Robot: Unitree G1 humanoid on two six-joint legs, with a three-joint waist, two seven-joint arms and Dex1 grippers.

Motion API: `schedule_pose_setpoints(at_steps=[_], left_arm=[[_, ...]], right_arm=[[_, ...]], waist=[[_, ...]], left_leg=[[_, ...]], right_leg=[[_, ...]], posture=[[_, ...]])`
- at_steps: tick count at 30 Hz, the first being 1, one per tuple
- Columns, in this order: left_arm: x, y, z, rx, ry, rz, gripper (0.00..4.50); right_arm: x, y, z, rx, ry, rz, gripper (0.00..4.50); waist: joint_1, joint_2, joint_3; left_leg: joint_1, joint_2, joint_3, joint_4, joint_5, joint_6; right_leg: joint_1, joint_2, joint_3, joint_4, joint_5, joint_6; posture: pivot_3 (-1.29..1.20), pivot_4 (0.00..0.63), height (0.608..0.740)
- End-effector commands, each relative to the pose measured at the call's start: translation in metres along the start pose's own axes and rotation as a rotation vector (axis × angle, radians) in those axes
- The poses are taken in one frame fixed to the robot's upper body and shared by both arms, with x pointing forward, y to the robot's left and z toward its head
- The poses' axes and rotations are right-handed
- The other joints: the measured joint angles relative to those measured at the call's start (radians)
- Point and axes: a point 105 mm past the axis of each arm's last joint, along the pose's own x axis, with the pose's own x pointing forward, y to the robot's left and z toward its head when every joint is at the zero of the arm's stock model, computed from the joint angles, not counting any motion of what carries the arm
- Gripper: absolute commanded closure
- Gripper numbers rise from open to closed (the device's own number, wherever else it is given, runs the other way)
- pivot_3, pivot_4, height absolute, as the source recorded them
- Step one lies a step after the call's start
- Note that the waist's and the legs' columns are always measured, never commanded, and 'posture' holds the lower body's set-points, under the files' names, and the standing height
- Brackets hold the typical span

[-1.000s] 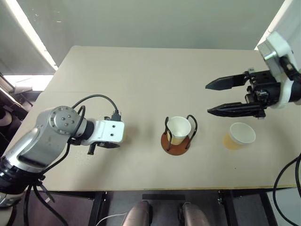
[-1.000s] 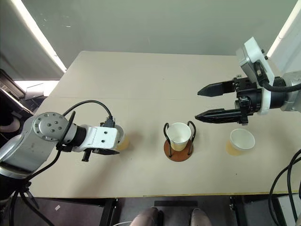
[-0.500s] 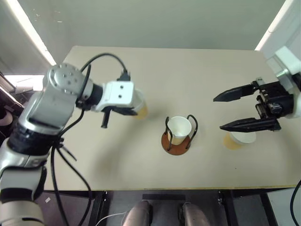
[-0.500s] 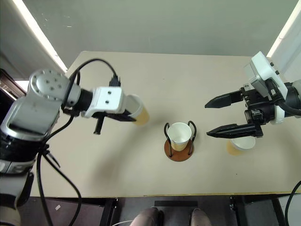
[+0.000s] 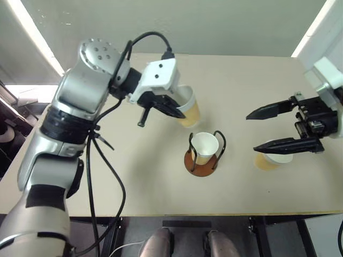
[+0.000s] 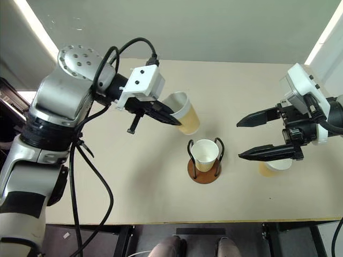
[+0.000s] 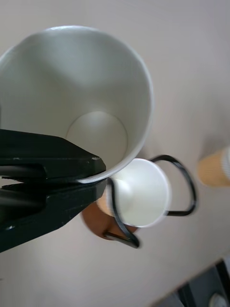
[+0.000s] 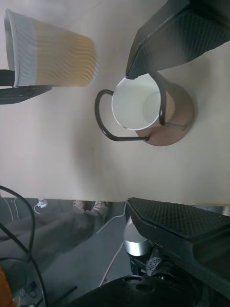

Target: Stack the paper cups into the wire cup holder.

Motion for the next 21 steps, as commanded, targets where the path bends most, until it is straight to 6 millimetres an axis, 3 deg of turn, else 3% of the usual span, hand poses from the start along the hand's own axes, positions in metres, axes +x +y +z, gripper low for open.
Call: schedule_pose_setpoints(at_steps=[1, 13, 21], left_arm=[[0.003, -0.004, 0.015, 0.076, -0.034, -0.078, 4.44], [0.025, -0.003, 0.043, 0.203, -0.084, -0.218, 4.44], [0.032, -0.006, 0.035, 0.251, -0.039, -0.255, 4.44]], right_arm=[[-0.010, 0.003, 0.009, -0.047, 0.000, -0.050, 0.38], [-0.013, 0.006, 0.007, -0.036, 0.006, -0.106, 0.38], [-0.014, 0.008, 0.006, -0.029, 0.003, -0.127, 0.38]], waist=[[0.000, 0.000, 0.000], [0.004, 0.000, 0.000], [0.005, 0.000, 0.000]], left_leg=[[0.000, 0.000, 0.000, 0.000, 0.000, 0.000], [-0.001, 0.000, 0.000, 0.002, -0.001, 0.001], [-0.002, 0.000, 0.000, 0.002, -0.001, 0.001]], right_leg=[[0.000, 0.000, 0.000, 0.000, 0.000, 0.000], [0.000, 0.000, 0.000, -0.001, 0.000, 0.001], [0.000, 0.000, 0.000, -0.001, 0.001, 0.002]], posture=[[0.00, 0.150, 0.740], [0.00, 0.150, 0.740], [0.00, 0.150, 0.740]])
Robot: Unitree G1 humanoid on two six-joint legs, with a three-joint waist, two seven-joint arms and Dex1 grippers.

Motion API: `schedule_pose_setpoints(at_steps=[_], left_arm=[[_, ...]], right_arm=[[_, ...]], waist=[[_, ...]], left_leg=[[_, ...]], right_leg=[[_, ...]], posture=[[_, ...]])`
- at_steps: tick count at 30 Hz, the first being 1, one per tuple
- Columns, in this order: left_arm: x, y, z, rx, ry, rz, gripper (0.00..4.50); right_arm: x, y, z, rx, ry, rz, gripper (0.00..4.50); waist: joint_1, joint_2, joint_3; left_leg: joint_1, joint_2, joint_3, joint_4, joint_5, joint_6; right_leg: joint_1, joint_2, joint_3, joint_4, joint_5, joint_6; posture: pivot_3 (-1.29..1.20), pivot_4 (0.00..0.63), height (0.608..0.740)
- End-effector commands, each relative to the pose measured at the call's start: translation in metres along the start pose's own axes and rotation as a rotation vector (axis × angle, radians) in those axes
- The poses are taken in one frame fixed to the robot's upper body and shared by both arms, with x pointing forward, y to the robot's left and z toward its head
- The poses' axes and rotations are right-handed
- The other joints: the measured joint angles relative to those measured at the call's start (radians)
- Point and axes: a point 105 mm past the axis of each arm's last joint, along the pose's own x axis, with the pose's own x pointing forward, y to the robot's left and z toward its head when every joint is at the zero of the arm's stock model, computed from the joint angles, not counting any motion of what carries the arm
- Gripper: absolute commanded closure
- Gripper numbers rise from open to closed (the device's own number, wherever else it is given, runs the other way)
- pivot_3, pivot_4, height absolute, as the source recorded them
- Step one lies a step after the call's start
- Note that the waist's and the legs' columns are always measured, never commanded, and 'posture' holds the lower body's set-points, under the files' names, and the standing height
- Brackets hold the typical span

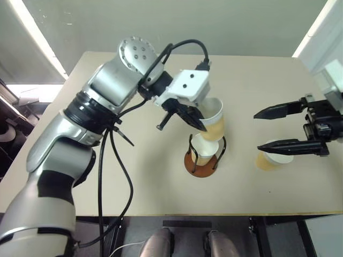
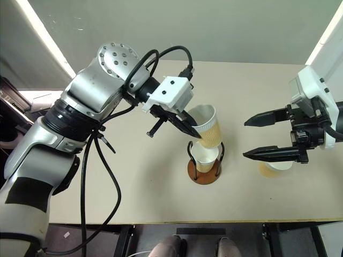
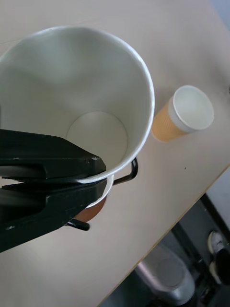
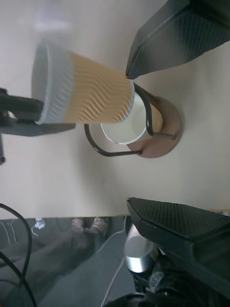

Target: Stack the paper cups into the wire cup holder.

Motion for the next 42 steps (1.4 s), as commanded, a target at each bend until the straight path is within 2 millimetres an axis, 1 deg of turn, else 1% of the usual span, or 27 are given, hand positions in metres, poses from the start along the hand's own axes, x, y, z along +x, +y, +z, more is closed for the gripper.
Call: schedule_pose_setpoints(at_steps=[1, 9, 17, 23, 29, 34, 38, 42], left_arm=[[-0.005, -0.001, 0.008, 0.062, 0.014, -0.031, 4.44], [0.003, -0.009, 0.003, 0.061, 0.019, -0.075, 4.44], [0.009, -0.016, 0.004, 0.066, 0.017, -0.117, 4.44], [0.008, -0.015, 0.007, 0.078, 0.019, -0.124, 4.44], [0.009, -0.015, 0.003, 0.098, 0.051, -0.136, 4.44], [0.012, -0.010, -0.005, 0.145, 0.101, -0.126, 4.44], [0.012, -0.005, -0.005, 0.157, 0.108, -0.113, 4.44], [0.014, -0.006, -0.005, 0.167, 0.113, -0.125, 4.44]], right_arm=[[-0.006, 0.004, 0.009, -0.041, -0.013, -0.023, 0.38], [-0.006, 0.003, 0.008, -0.037, -0.008, -0.027, 0.38], [-0.006, 0.004, 0.006, -0.031, 0.000, -0.033, 0.38], [-0.010, 0.006, 0.007, -0.024, 0.000, -0.045, 0.38], [-0.011, 0.007, 0.005, -0.021, 0.000, -0.056, 0.38], [-0.012, 0.008, 0.005, -0.015, -0.001, -0.061, 0.38], [-0.012, 0.009, 0.004, -0.013, -0.001, -0.065, 0.38], [-0.012, 0.008, 0.004, -0.011, -0.002, -0.069, 0.38]], waist=[[0.000, 0.000, 0.000], [0.000, 0.000, 0.000], [0.001, 0.000, 0.000], [0.002, 0.000, 0.000], [0.002, 0.000, 0.000], [0.003, 0.000, 0.000], [0.003, 0.000, 0.000], [0.003, 0.000, 0.000]], left_leg=[[0.000, 0.000, 0.000, 0.000, 0.000, 0.000], [0.000, 0.000, 0.000, 0.000, 0.000, 0.000], [-0.001, 0.000, 0.000, 0.001, 0.000, 0.000], [-0.001, 0.000, 0.000, 0.001, 0.000, 0.000], [-0.001, 0.000, 0.000, 0.001, 0.000, 0.000], [-0.001, 0.000, 0.000, 0.001, 0.000, 0.000], [-0.001, 0.000, 0.000, 0.002, 0.000, 0.000], [-0.001, 0.000, 0.000, 0.002, 0.000, 0.000]], right_leg=[[0.000, 0.000, 0.000, 0.000, 0.000, 0.000], [0.000, 0.000, 0.000, 0.000, 0.000, 0.000], [0.000, 0.000, 0.000, 0.000, 0.000, 0.001], [0.000, 0.000, 0.000, 0.000, 0.000, 0.001], [0.000, 0.000, 0.000, 0.000, 0.000, 0.001], [0.000, 0.000, 0.000, 0.000, 0.000, 0.001], [0.000, 0.000, 0.000, 0.000, 0.000, 0.001], [0.000, 0.000, 0.000, 0.001, 0.000, 0.001]], posture=[[0.00, 0.150, 0.740], [0.00, 0.150, 0.740], [0.00, 0.150, 0.740], [0.00, 0.150, 0.740], [0.00, 0.150, 0.740], [0.00, 0.150, 0.740], [0.00, 0.150, 0.740], [0.00, 0.150, 0.740]])
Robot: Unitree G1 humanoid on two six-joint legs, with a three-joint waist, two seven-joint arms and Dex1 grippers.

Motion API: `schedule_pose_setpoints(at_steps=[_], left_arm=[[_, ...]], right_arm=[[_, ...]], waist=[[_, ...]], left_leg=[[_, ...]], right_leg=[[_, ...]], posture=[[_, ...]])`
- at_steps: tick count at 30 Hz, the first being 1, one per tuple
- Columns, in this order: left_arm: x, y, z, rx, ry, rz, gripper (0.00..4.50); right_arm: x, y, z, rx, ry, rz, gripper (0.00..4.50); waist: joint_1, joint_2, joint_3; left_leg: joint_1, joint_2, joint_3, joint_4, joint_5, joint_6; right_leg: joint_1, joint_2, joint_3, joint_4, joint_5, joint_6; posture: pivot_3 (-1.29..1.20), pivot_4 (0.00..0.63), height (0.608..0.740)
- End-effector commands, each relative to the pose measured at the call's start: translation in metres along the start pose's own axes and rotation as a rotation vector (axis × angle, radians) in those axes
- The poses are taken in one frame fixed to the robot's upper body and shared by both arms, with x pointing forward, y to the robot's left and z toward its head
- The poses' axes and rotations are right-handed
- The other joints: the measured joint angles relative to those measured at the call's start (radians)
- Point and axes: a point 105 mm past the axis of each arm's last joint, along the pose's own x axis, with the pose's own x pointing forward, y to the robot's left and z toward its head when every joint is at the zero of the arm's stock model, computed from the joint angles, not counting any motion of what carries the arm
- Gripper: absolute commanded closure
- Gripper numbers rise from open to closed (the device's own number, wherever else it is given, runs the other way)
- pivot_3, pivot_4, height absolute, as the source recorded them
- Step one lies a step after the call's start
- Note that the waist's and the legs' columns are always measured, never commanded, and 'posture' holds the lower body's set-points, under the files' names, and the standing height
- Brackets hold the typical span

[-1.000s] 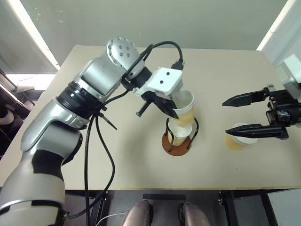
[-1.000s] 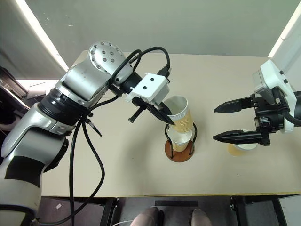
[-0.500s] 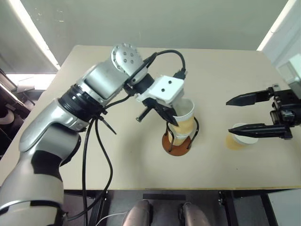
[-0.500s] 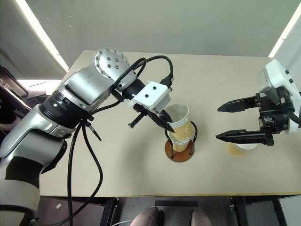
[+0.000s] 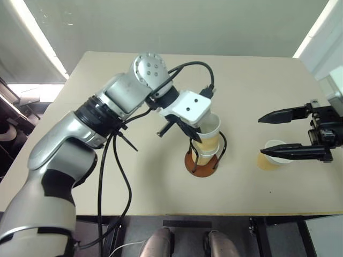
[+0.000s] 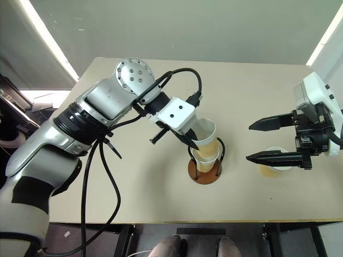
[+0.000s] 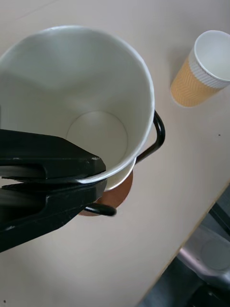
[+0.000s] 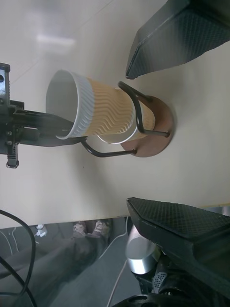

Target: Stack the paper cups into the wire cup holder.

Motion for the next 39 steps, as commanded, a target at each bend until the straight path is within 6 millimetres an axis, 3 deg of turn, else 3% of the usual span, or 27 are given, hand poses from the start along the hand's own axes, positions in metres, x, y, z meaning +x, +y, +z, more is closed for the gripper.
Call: schedule_pose_setpoints(at_steps=[1, 6, 10, 19, 25, 30, 34, 39], left_arm=[[-0.007, 0.001, 0.010, 0.064, 0.024, -0.025, 4.44], [-0.005, 0.001, 0.012, 0.067, 0.025, -0.048, 4.44], [-0.004, 0.002, 0.012, 0.075, 0.031, -0.056, 3.25], [-0.007, 0.008, 0.012, 0.099, 0.039, -0.029, 0.03], [-0.019, 0.020, 0.011, 0.033, -0.033, 0.094, 0.03], [-0.050, 0.025, 0.009, -0.102, -0.125, 0.256, 0.03], [-0.069, 0.019, 0.011, -0.185, -0.192, 0.333, 0.03], [-0.082, 0.003, -0.001, -0.286, -0.184, 0.411, 0.03]], right_arm=[[-0.009, 0.002, 0.011, -0.054, -0.010, -0.036, 0.38], [-0.010, 0.001, 0.008, -0.049, -0.001, -0.043, 0.38], [-0.013, 0.000, 0.000, -0.050, 0.048, -0.066, 0.38], [-0.032, -0.013, -0.012, -0.073, 0.130, -0.181, 0.38], [-0.033, -0.019, -0.032, -0.020, 0.205, -0.246, 0.38], [-0.027, -0.022, -0.057, 0.036, 0.257, -0.302, 0.38], [-0.019, -0.021, -0.070, 0.028, 0.307, -0.297, 0.38], [-0.010, -0.023, -0.094, 0.000, 0.416, -0.274, 0.38]], waist=[[0.000, 0.000, 0.000], [0.001, 0.000, 0.000], [0.004, 0.000, 0.000], [0.007, 0.000, 0.000], [0.009, 0.000, 0.000], [0.008, 0.000, 0.000], [0.007, 0.000, 0.000], [0.008, 0.000, 0.000]], left_leg=[[0.000, 0.000, 0.000, 0.000, 0.000, 0.000], [-0.001, 0.000, 0.000, 0.001, 0.000, 0.000], [-0.001, 0.000, 0.000, 0.002, -0.001, 0.001], [-0.002, 0.000, 0.000, 0.005, -0.002, 0.001], [-0.002, 0.000, 0.001, 0.006, -0.002, 0.001], [-0.002, 0.000, 0.001, 0.006, -0.002, 0.001], [-0.002, 0.000, 0.001, 0.006, -0.002, 0.001], [-0.001, 0.000, 0.001, 0.006, -0.001, 0.001]], right_leg=[[0.000, 0.000, 0.000, 0.000, 0.000, 0.000], [0.000, 0.000, 0.000, 0.000, 0.000, 0.000], [0.000, 0.000, 0.000, 0.000, 0.000, 0.000], [0.000, 0.000, 0.000, 0.001, 0.001, 0.001], [0.000, 0.000, 0.000, 0.001, 0.001, 0.002], [0.000, 0.000, 0.000, 0.002, 0.001, 0.002], [0.000, 0.000, 0.000, 0.002, 0.001, 0.002], [0.000, 0.001, 0.001, 0.001, 0.001, 0.002]], posture=[[0.00, 0.150, 0.740], [0.00, 0.150, 0.740], [0.00, 0.150, 0.740], [0.00, 0.150, 0.740], [0.00, 0.150, 0.740], [0.00, 0.150, 0.740], [0.00, 0.150, 0.740], [0.00, 0.150, 0.740]])
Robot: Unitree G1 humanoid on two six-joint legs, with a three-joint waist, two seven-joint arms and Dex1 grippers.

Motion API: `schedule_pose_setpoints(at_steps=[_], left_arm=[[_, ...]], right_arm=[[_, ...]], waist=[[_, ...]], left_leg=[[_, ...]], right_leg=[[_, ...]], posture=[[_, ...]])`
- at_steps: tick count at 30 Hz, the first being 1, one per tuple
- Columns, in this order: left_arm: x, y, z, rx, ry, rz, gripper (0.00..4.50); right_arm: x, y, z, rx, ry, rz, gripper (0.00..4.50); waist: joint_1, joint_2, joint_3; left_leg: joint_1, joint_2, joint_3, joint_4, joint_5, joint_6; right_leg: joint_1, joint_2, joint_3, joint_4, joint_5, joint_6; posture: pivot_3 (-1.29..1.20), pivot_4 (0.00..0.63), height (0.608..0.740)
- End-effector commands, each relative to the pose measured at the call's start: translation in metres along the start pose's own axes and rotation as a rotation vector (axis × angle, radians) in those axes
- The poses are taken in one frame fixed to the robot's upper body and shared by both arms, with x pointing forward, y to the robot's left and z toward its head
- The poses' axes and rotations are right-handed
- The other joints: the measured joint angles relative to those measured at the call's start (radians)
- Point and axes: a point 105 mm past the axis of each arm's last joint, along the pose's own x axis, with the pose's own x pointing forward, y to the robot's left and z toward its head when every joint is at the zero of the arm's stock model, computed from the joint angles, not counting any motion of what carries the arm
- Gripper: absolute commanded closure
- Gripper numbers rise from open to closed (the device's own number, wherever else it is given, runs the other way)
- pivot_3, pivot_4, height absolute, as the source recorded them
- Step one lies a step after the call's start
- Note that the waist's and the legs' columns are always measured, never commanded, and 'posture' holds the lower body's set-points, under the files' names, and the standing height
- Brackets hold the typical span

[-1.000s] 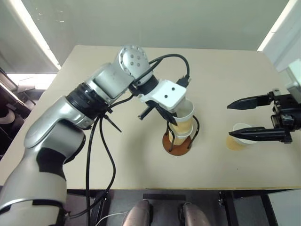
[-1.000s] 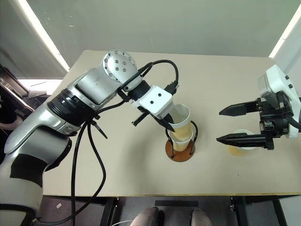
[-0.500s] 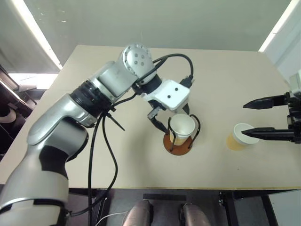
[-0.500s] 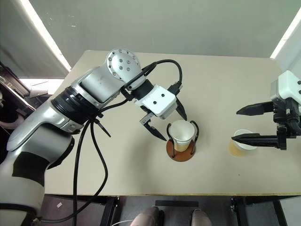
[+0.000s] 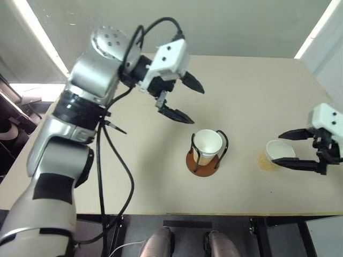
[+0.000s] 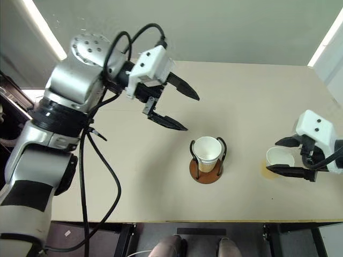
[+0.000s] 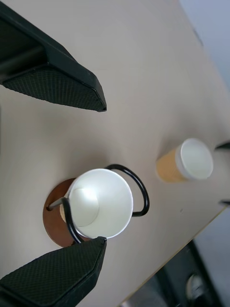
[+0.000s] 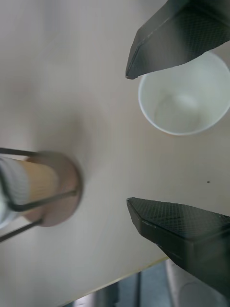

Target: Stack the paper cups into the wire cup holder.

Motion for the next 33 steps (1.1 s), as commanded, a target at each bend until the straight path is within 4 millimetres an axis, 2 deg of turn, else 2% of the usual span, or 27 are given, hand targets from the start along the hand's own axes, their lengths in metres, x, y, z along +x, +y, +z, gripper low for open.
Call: schedule_pose_setpoints(at_steps=[1, 5, 8, 11, 15, 19, 28, 33], left_arm=[[-0.015, -0.001, 0.005, -0.010, 0.000, 0.078, 0.03], [-0.024, -0.001, -0.001, -0.058, 0.007, 0.141, 0.03], [-0.030, -0.005, -0.006, -0.104, 0.013, 0.188, 0.03], [-0.032, -0.006, -0.009, -0.126, 0.021, 0.219, 0.03], [-0.031, -0.008, -0.010, -0.137, 0.023, 0.228, 0.03], [-0.030, -0.011, -0.013, -0.156, 0.027, 0.232, 0.00], [-0.035, -0.010, -0.020, -0.177, 0.051, 0.255, 0.00], [-0.040, -0.011, -0.026, -0.196, 0.064, 0.265, 0.00]], right_arm=[[0.005, -0.004, -0.006, -0.078, 0.064, -0.023, 0.38], [0.012, -0.007, -0.017, -0.116, 0.124, -0.007, 0.38], [0.019, -0.016, -0.031, -0.159, 0.198, -0.020, 0.38], [0.022, -0.026, -0.045, -0.180, 0.257, -0.028, 0.38], [0.024, -0.032, -0.051, -0.203, 0.285, -0.018, 0.38], [0.028, -0.035, -0.049, -0.222, 0.285, -0.022, 1.31], [0.028, -0.033, -0.034, -0.260, 0.248, -0.007, 4.44], [0.024, -0.026, -0.015, -0.284, 0.201, 0.016, 4.47]], waist=[[0.000, 0.000, 0.000], [0.000, 0.000, 0.000], [-0.004, 0.000, 0.000], [-0.004, 0.000, 0.000], [-0.005, 0.000, 0.000], [-0.009, 0.000, 0.000], [-0.009, 0.000, 0.000], [-0.010, 0.000, 0.000]], left_leg=[[0.000, 0.000, 0.000, 0.000, 0.000, 0.000], [0.000, 0.000, 0.000, 0.001, 0.000, 0.000], [0.001, 0.000, 0.000, 0.001, 0.000, 0.000], [0.001, 0.000, 0.000, 0.001, 0.000, 0.001], [0.001, 0.000, 0.000, 0.001, 0.001, 0.001], [0.001, 0.000, 0.000, 0.001, 0.001, 0.001], [0.001, 0.000, 0.000, 0.001, 0.001, 0.001], [0.001, 0.000, 0.000, 0.001, 0.000, 0.001]], right_leg=[[0.000, 0.000, 0.000, 0.000, 0.000, 0.000], [0.000, 0.000, 0.000, 0.000, 0.001, 0.001], [0.001, 0.000, 0.001, 0.000, 0.001, 0.002], [0.001, 0.000, 0.001, 0.000, 0.001, 0.002], [0.001, 0.000, 0.001, 0.000, 0.001, 0.002], [0.001, 0.000, 0.001, 0.000, 0.001, 0.002], [0.001, 0.000, 0.001, 0.000, 0.001, 0.002], [0.001, 0.000, 0.001, 0.000, 0.001, 0.002]], posture=[[0.00, 0.150, 0.740], [0.00, 0.150, 0.740], [0.00, 0.150, 0.740], [0.00, 0.150, 0.740], [0.00, 0.150, 0.740], [0.00, 0.150, 0.740], [0.00, 0.150, 0.740], [0.00, 0.150, 0.740]])
